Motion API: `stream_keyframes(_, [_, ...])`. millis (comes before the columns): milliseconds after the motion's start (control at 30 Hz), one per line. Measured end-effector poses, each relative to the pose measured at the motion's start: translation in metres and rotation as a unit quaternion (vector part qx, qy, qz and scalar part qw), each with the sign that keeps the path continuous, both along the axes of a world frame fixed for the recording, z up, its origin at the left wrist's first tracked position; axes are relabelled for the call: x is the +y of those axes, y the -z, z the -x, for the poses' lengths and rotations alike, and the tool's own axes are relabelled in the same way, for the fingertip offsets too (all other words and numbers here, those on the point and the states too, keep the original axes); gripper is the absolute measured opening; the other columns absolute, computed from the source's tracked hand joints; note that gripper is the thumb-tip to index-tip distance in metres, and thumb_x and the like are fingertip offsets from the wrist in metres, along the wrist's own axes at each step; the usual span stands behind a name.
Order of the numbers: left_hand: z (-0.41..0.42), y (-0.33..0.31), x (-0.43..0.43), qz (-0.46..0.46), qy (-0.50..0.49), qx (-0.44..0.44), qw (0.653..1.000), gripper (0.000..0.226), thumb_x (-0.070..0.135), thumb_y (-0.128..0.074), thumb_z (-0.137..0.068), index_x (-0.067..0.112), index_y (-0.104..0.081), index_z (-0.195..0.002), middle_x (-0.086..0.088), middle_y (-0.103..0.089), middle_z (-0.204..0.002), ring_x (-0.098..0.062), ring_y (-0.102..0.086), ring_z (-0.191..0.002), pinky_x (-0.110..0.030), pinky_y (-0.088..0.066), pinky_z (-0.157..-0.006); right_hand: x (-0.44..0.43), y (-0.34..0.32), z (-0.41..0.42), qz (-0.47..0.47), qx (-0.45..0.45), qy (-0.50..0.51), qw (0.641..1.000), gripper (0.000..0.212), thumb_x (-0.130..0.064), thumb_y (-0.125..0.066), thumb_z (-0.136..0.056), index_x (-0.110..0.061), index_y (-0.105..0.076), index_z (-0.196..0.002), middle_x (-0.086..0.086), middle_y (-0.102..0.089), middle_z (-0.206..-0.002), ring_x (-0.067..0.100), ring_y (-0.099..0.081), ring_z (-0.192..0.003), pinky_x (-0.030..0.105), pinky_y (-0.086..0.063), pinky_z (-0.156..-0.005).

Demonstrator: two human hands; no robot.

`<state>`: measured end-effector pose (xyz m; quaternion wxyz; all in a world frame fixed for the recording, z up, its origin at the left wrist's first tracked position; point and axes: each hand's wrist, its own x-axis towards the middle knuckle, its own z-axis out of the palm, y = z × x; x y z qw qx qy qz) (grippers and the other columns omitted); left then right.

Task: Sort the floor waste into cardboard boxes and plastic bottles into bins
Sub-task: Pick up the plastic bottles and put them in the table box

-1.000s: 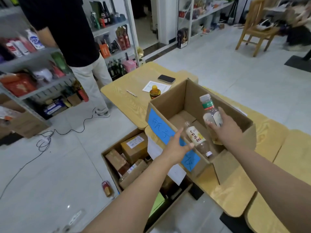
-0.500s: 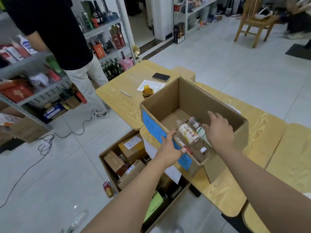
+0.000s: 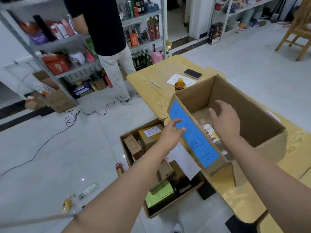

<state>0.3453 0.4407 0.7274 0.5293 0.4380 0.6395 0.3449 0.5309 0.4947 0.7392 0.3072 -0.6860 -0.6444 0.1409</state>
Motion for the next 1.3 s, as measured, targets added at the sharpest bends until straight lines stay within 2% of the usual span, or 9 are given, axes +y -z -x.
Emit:
stream_keyframes(100, [0.044, 0.005, -0.019, 0.002, -0.087, -0.013, 0.996, 0.035, 0.017, -0.054, -0.095, 0.024, -0.053, -0.129, -0.002, -0.049, -0.136, -0.014, -0.054, -0.110, -0.030, -0.045, -0.087, -0.008, -0.007, 0.069, 0.018, 0.022, -0.090, 0.996, 0.044, -0.032, -0.053, -0.098, -0.015, -0.053, -0.138, 0.005, -0.058, -0.135, 0.024, -0.053, -0.123, 0.039, -0.043, -0.099])
stream_keyframes(367, [0.194, 0.045, -0.120, 0.026, -0.239, -0.007, 0.971, 0.031, 0.010, -0.053, -0.092, 0.019, -0.058, -0.122, -0.010, -0.057, -0.131, -0.022, -0.059, -0.109, -0.026, -0.049, -0.076, -0.073, 0.033, 0.227, 0.114, 0.009, -0.242, 0.963, 0.043, -0.029, -0.057, -0.096, -0.012, -0.054, -0.136, 0.009, -0.061, -0.132, 0.026, -0.057, -0.120, 0.036, -0.046, -0.095])
stream_keyframes(500, [0.278, 0.068, -0.186, 0.052, -0.270, -0.019, 0.961, 0.032, 0.015, -0.056, -0.093, 0.020, -0.057, -0.124, -0.010, -0.054, -0.134, -0.024, -0.054, -0.123, -0.034, -0.047, -0.096, -0.123, 0.057, 0.308, 0.134, -0.029, -0.293, 0.946, 0.039, -0.026, -0.058, -0.095, -0.010, -0.058, -0.131, 0.011, -0.065, -0.125, 0.029, -0.060, -0.114, 0.036, -0.047, -0.087])
stream_keyframes(667, [0.395, 0.093, -0.284, 0.089, -0.312, -0.042, 0.945, 0.034, 0.016, -0.054, -0.094, 0.021, -0.056, -0.127, -0.007, -0.052, -0.136, -0.023, -0.055, -0.121, -0.029, -0.047, -0.084, -0.211, 0.100, 0.428, 0.207, -0.061, -0.336, 0.917, 0.042, -0.029, -0.058, -0.096, -0.014, -0.054, -0.136, 0.011, -0.061, -0.131, 0.028, -0.059, -0.115, 0.033, -0.046, -0.088])
stream_keyframes(733, [0.440, 0.106, -0.324, 0.098, -0.333, -0.047, 0.937, 0.035, 0.014, -0.054, -0.094, 0.018, -0.055, -0.128, -0.008, -0.052, -0.136, -0.024, -0.055, -0.121, -0.033, -0.046, -0.092, -0.247, 0.119, 0.474, 0.240, -0.087, -0.365, 0.895, 0.043, -0.031, -0.057, -0.097, -0.016, -0.053, -0.137, 0.009, -0.060, -0.132, 0.027, -0.058, -0.117, 0.034, -0.046, -0.090])
stream_keyframes(800, [0.479, 0.118, -0.361, 0.116, -0.361, -0.046, 0.924, 0.035, 0.012, -0.053, -0.093, 0.016, -0.056, -0.128, -0.009, -0.055, -0.130, -0.024, -0.058, -0.114, -0.031, -0.046, -0.092, -0.280, 0.134, 0.514, 0.273, -0.101, -0.379, 0.878, 0.042, -0.030, -0.056, -0.097, -0.013, -0.054, -0.135, 0.011, -0.062, -0.128, 0.028, -0.059, -0.113, 0.036, -0.047, -0.091])
stream_keyframes(933, [0.531, 0.137, -0.422, 0.160, -0.417, -0.054, 0.893, 0.035, 0.006, -0.047, -0.092, 0.015, -0.057, -0.125, -0.004, -0.058, -0.113, -0.018, -0.055, -0.091, -0.022, -0.045, -0.069, -0.339, 0.161, 0.563, 0.334, -0.119, -0.392, 0.849, 0.043, -0.031, -0.059, -0.096, -0.014, -0.054, -0.135, 0.011, -0.063, -0.126, 0.028, -0.062, -0.108, 0.035, -0.047, -0.090])
stream_keyframes(1067, [0.559, 0.171, -0.464, 0.196, -0.465, -0.082, 0.859, 0.028, 0.011, -0.049, -0.091, 0.018, -0.061, -0.116, -0.007, -0.061, -0.114, -0.021, -0.057, -0.096, -0.030, -0.046, -0.086, -0.368, 0.196, 0.593, 0.392, -0.141, -0.402, 0.815, 0.044, -0.033, -0.061, -0.094, -0.014, -0.055, -0.133, 0.010, -0.064, -0.122, 0.027, -0.063, -0.105, 0.034, -0.048, -0.086])
stream_keyframes(1300, [0.561, 0.300, -0.508, 0.255, -0.536, -0.171, 0.786, 0.027, 0.015, -0.054, -0.093, 0.017, -0.060, -0.119, -0.002, -0.064, -0.102, -0.019, -0.059, -0.087, -0.028, -0.047, -0.076, -0.378, 0.343, 0.663, 0.506, -0.150, -0.386, 0.757, 0.052, -0.043, -0.067, -0.083, -0.011, -0.060, -0.124, 0.011, -0.071, -0.106, 0.032, -0.068, -0.096, 0.050, -0.052, -0.092])
